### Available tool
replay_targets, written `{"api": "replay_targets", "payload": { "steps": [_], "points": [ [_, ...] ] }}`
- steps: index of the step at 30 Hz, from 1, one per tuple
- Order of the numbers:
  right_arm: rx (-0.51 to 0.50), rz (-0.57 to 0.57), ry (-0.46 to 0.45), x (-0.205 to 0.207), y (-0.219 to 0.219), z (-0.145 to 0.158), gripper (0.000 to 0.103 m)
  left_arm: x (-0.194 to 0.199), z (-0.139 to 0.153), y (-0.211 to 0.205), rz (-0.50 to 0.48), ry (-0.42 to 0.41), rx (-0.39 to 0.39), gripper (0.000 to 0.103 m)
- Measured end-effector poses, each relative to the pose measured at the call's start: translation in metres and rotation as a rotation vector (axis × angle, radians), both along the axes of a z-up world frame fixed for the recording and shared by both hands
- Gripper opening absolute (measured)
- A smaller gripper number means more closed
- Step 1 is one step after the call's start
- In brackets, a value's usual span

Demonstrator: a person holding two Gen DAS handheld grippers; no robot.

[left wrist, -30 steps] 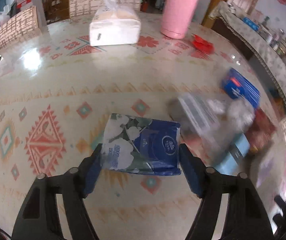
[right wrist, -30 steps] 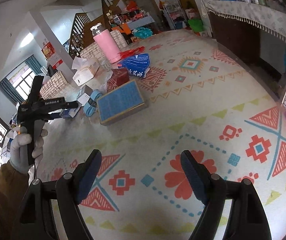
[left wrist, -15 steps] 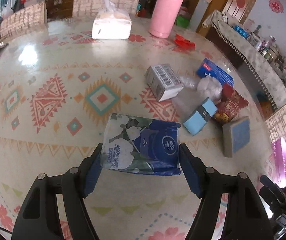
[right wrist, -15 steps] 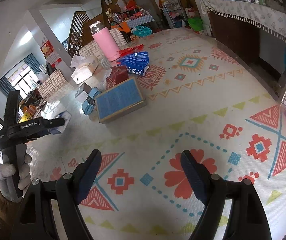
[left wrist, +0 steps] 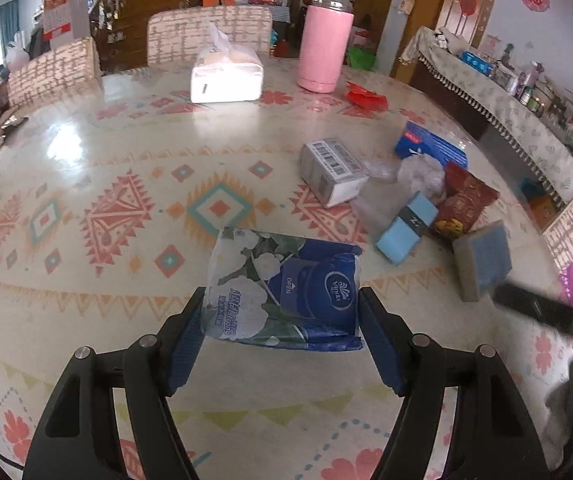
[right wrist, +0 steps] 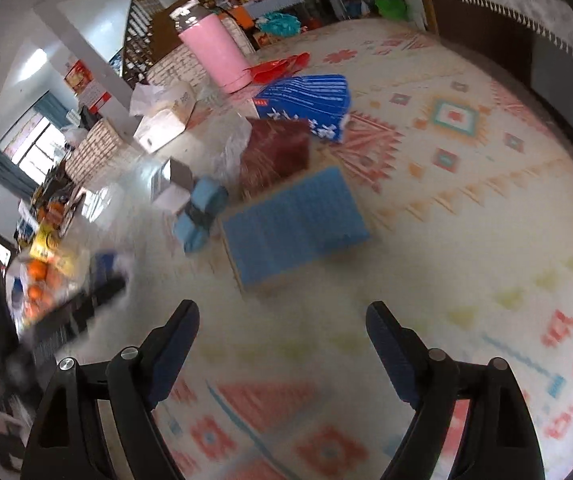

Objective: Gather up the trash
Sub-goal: 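Grasp the blue flat box with the right gripper while the left holds the tissue pack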

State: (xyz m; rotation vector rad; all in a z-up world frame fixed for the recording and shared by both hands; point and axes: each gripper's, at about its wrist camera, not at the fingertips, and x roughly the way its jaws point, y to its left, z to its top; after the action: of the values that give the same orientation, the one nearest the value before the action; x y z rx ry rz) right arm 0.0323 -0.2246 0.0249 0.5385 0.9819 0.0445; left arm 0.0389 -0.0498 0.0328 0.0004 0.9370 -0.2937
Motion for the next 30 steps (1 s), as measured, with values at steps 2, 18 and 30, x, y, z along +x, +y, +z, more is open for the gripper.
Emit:
{"api": "replay_targets", "payload": {
  "steps": [2, 18, 30],
  "points": [
    [0.036, -0.047, 0.018, 0.015, -0.003, -0.001, 0.09, -0.001, 0.001, 0.0, -0.002, -0.007, 0.002, 0.072],
    [-0.311, -0.166, 0.088, 0.041, 0.02, 0.001, 0.061, -0.009, 0.011, 0.004, 0.035, -0.045, 0.006, 0.072],
    [-0.268, -0.117, 0.024, -0.021, 0.013, 0.014, 0.059, -0.014, 0.013, 0.001, 0.046, -0.087, 0.044, 0.072]
  ]
}}
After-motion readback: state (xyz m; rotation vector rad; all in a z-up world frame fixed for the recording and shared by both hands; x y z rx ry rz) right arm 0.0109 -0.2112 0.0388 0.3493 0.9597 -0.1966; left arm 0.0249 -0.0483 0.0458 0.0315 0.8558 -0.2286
